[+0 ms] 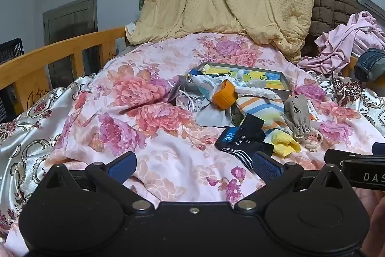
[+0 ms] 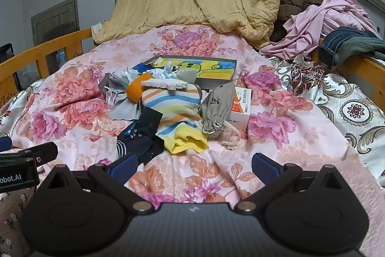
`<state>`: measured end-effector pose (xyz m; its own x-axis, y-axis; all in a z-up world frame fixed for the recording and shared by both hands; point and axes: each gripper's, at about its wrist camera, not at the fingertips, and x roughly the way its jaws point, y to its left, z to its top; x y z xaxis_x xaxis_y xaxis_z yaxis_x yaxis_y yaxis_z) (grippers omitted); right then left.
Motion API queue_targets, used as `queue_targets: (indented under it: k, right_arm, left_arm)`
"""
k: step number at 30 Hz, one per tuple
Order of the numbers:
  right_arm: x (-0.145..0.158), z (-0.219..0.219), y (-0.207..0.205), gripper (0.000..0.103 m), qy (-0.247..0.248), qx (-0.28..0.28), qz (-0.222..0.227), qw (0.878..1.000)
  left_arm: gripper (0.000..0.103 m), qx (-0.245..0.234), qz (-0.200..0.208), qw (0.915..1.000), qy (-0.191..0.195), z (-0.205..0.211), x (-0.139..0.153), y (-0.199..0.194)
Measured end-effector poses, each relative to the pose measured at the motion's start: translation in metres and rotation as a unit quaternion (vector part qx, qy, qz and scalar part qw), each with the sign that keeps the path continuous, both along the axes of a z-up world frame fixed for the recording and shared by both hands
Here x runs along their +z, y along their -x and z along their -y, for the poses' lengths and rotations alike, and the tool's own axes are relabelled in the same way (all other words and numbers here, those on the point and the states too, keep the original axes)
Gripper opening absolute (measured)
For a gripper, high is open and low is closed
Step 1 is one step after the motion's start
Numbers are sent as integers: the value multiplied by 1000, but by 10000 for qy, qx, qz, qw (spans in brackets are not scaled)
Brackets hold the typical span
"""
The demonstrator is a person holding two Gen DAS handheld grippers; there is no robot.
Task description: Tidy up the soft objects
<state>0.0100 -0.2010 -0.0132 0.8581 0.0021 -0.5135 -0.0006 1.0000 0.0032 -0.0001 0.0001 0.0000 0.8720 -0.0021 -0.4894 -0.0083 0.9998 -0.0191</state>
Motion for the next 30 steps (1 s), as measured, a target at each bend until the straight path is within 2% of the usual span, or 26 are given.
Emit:
queue_targets:
  k: [30]
  right_arm:
    - [0, 0, 0, 103, -26, 3, -17, 10000]
  left_arm:
    - [102, -16, 35, 10000, -14, 1, 1, 0]
